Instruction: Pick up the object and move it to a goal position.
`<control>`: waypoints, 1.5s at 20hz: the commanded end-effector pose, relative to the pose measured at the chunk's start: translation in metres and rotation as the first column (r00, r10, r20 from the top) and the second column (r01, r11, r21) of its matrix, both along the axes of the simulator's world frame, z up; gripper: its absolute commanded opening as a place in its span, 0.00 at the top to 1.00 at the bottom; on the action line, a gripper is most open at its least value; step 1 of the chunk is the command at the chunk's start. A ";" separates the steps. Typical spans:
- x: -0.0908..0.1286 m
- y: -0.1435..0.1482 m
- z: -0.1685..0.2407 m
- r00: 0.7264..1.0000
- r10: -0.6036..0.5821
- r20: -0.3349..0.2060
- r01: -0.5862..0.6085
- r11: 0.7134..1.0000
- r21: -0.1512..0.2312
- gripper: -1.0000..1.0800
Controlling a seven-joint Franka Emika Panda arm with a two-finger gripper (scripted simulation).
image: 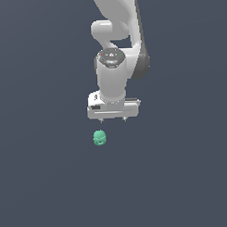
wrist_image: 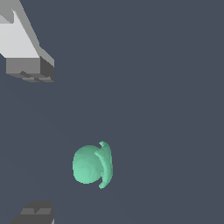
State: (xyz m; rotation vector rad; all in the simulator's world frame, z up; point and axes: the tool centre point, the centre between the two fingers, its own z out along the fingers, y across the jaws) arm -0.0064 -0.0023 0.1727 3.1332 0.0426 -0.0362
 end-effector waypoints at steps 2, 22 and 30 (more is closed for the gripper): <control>0.000 0.000 0.000 1.000 0.001 0.001 -0.001 1.000 0.000 0.04; 0.007 0.004 -0.003 0.998 0.050 0.025 -0.050 0.999 0.018 0.04; 0.013 -0.047 -0.054 0.995 0.094 0.024 -0.094 0.996 0.012 0.04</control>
